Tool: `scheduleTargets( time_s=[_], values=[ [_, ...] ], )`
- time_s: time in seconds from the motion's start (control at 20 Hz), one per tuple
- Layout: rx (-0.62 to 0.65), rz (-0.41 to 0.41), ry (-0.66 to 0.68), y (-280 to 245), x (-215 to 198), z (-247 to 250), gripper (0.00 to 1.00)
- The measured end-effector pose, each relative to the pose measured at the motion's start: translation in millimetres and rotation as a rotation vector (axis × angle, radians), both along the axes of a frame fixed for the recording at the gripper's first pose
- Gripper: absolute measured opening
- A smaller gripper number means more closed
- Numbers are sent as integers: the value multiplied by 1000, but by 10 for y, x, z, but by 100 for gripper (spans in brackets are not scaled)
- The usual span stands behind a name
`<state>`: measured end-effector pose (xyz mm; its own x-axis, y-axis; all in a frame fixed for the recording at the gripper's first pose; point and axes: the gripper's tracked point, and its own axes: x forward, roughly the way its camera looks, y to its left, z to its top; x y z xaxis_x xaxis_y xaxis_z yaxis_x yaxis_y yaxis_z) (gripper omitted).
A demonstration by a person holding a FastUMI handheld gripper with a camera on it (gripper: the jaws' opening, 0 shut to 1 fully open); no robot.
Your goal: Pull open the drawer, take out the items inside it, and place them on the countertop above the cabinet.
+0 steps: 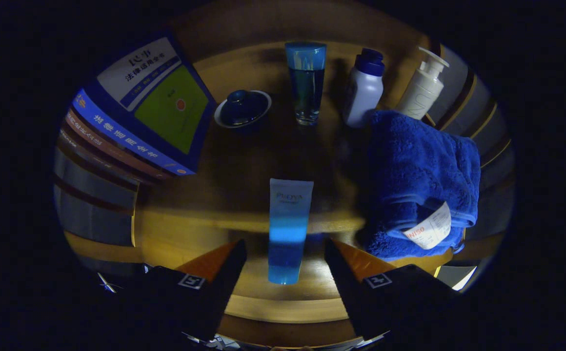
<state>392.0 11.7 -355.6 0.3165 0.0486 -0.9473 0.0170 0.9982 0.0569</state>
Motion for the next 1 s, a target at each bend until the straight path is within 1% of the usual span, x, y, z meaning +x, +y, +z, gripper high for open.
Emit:
scheduleTargets(
  time_s=[0.05,0.25,0.4,0.6,0.8,1.0],
  values=[
    [0,0,-10,0,-41,50,100],
    [12,-19,-91,-4,-201,188,100],
    [-9,-11,-200,-23,-385,344,100],
    [-3,26,-387,60,-755,577,100],
    [-72,75,-597,58,-1221,771,100],
    [-94,109,-809,119,-1760,985,100]
  ],
)
